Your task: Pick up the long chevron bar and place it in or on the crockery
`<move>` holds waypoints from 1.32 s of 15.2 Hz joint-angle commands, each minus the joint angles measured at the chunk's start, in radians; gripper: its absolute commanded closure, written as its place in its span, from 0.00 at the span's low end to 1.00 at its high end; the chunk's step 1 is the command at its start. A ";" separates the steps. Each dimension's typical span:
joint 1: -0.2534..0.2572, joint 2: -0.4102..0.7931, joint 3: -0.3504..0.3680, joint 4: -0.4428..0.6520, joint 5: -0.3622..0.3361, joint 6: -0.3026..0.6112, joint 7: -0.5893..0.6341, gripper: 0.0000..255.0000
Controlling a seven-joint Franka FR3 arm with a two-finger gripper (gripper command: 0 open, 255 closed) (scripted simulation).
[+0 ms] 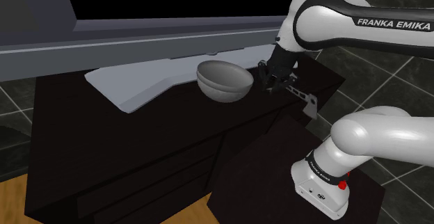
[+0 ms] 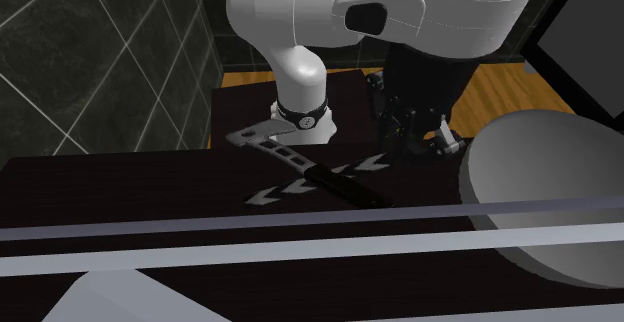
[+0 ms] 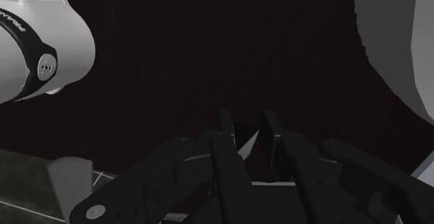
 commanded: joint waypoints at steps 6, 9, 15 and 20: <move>-0.012 -0.010 -0.033 0.088 -0.032 -0.097 0.005 1.00; -0.017 -0.009 -0.046 0.127 -0.044 -0.135 0.007 1.00; -0.028 -0.001 -0.070 0.209 -0.067 -0.210 0.011 1.00; -0.036 0.011 -0.086 0.281 -0.084 -0.269 0.015 1.00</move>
